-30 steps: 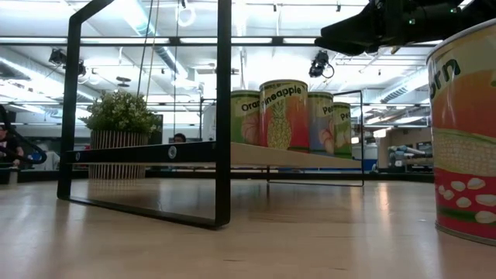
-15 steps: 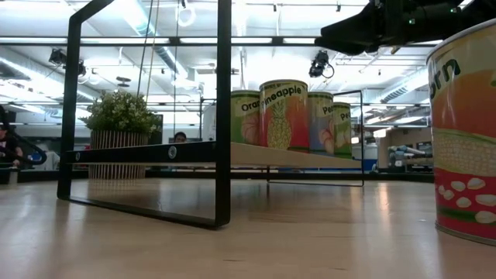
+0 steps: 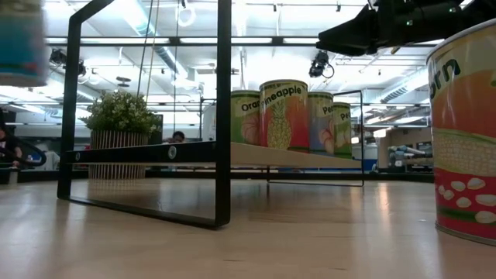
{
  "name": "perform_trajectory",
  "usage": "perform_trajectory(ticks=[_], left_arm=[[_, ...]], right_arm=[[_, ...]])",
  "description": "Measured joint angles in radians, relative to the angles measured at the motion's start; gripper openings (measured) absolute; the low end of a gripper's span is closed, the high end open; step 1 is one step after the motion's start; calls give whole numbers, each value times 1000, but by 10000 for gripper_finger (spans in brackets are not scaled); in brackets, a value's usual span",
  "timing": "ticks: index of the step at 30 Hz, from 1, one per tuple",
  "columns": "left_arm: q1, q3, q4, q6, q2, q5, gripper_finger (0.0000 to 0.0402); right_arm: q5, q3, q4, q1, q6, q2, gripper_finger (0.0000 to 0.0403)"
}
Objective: Pick and place cans onto a shelf
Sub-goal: Put the canned cherries on the shelf
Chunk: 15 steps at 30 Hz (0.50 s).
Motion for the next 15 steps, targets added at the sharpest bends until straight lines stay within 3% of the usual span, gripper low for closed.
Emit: perform_trajectory(ticks=[7, 15], left_arm=[[152, 0, -3, 287, -88, -153, 331], [354, 0, 74, 726, -94, -215, 331]], right_arm=[[-9, 0, -31, 0, 69, 0, 368], [-30, 0, -65, 1, 228, 59, 368]])
